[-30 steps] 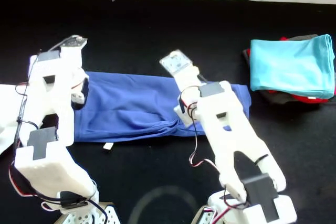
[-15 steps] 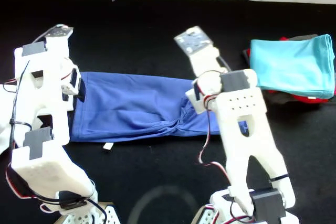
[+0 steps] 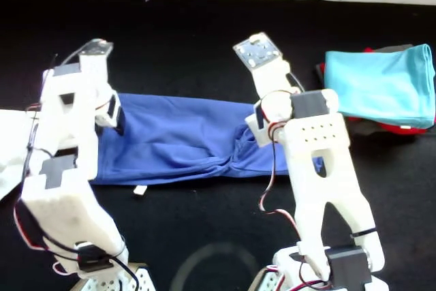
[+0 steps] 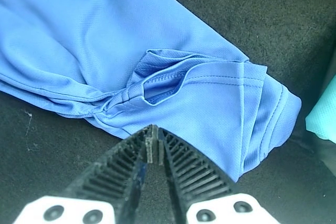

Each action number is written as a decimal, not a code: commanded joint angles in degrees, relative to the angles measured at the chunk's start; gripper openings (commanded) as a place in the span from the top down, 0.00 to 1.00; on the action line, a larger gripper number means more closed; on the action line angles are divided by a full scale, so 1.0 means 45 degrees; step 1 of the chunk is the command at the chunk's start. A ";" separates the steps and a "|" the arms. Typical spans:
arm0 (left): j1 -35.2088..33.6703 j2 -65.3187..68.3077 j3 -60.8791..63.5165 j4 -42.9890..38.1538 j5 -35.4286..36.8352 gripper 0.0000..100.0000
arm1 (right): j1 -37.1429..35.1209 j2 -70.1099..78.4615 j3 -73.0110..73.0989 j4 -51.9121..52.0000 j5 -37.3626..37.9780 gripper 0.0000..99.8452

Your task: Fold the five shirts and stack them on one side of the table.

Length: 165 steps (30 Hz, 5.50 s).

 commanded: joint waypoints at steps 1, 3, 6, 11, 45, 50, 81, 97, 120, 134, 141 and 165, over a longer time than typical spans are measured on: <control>-0.0498 0.0908 -0.1104 -0.0059 0.0098 0.82 | 0.0186 -0.0479 -0.0381 0.0088 0.0098 0.99; -0.1495 0.1553 -0.1631 -0.0020 0.0098 0.82 | 0.0186 -0.0479 -0.0381 0.0107 0.0117 0.99; -0.3057 0.2198 -0.2647 0.0586 0.0039 0.82 | 0.0186 -0.0479 -0.0381 0.0088 0.0078 0.99; -0.4269 0.2842 -0.4054 0.1407 -0.0449 0.82 | 0.0147 -0.0479 -0.0381 0.0088 0.0078 0.99; 0.0479 0.4444 -0.5441 0.3419 0.0098 0.93 | 0.1065 -0.1143 0.2471 -0.0947 0.0059 0.99; 0.1768 0.3878 -0.5656 0.4181 0.0918 0.99 | 0.1182 -0.3077 0.2569 0.0205 0.0059 0.99; 1.2591 0.1651 -1.0032 0.3184 0.3380 0.99 | 0.9875 -0.9993 1.5209 -0.6066 0.0156 0.99; 1.2943 0.6672 -1.6010 0.2344 0.3927 0.84 | 0.9875 -1.2982 1.8120 -0.7004 0.0078 0.99; 1.3978 0.6789 -1.3900 0.7678 0.3321 0.99 | 0.9875 -1.3919 1.8491 -0.6711 0.0078 0.99; 1.3294 0.6847 -1.8452 0.7131 0.3321 0.99 | 0.9895 -1.3919 1.8491 -0.6711 0.0078 0.99; 1.2122 0.8762 -1.8569 0.3985 0.3321 0.99 | 0.9875 -1.3919 1.8491 -0.6711 0.0078 0.99; 1.1380 0.9192 -2.1460 0.4552 0.3282 0.99 | 0.9895 -1.3919 1.8393 -0.6691 0.0078 0.99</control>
